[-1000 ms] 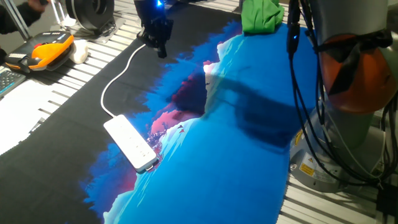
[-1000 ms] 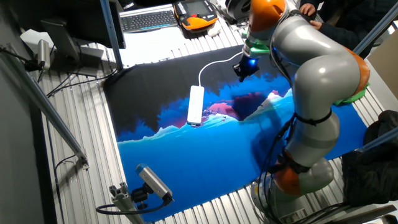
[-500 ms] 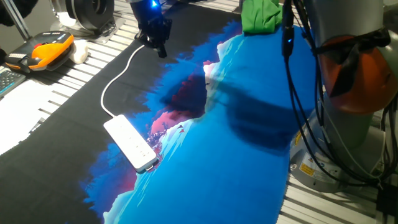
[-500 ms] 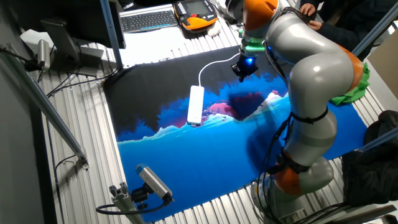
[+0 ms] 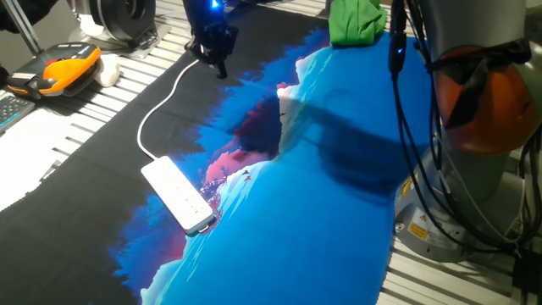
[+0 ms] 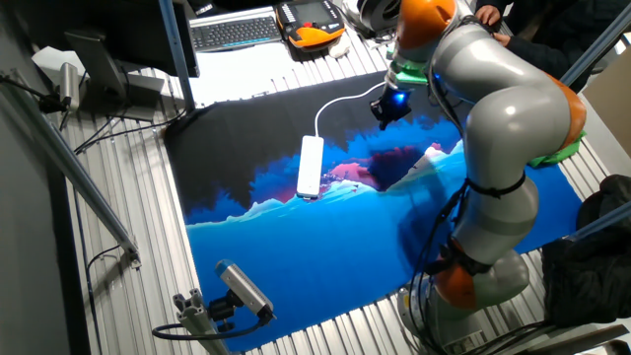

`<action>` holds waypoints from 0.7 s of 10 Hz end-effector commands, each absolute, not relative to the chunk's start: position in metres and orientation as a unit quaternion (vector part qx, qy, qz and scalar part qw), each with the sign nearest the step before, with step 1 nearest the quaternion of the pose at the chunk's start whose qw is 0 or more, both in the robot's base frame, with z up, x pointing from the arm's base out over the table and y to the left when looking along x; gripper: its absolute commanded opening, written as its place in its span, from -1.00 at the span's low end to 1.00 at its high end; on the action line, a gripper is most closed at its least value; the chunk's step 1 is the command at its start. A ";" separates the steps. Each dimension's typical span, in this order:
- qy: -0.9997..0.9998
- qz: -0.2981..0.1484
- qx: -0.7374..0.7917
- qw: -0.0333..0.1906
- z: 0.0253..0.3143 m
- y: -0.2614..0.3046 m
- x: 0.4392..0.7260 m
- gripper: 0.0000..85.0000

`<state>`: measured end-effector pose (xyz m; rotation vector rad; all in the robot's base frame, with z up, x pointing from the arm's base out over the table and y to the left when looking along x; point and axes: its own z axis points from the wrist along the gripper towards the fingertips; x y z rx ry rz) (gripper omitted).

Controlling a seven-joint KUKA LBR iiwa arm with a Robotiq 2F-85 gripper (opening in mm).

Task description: Turn off the power strip by pressing the button

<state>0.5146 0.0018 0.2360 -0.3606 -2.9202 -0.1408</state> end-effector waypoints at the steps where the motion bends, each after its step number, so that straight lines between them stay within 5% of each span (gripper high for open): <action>1: -0.986 -0.051 -0.127 0.090 0.236 0.001 0.515 -1.00; 7: -0.973 -0.071 -0.192 0.104 0.245 0.021 0.523 -1.00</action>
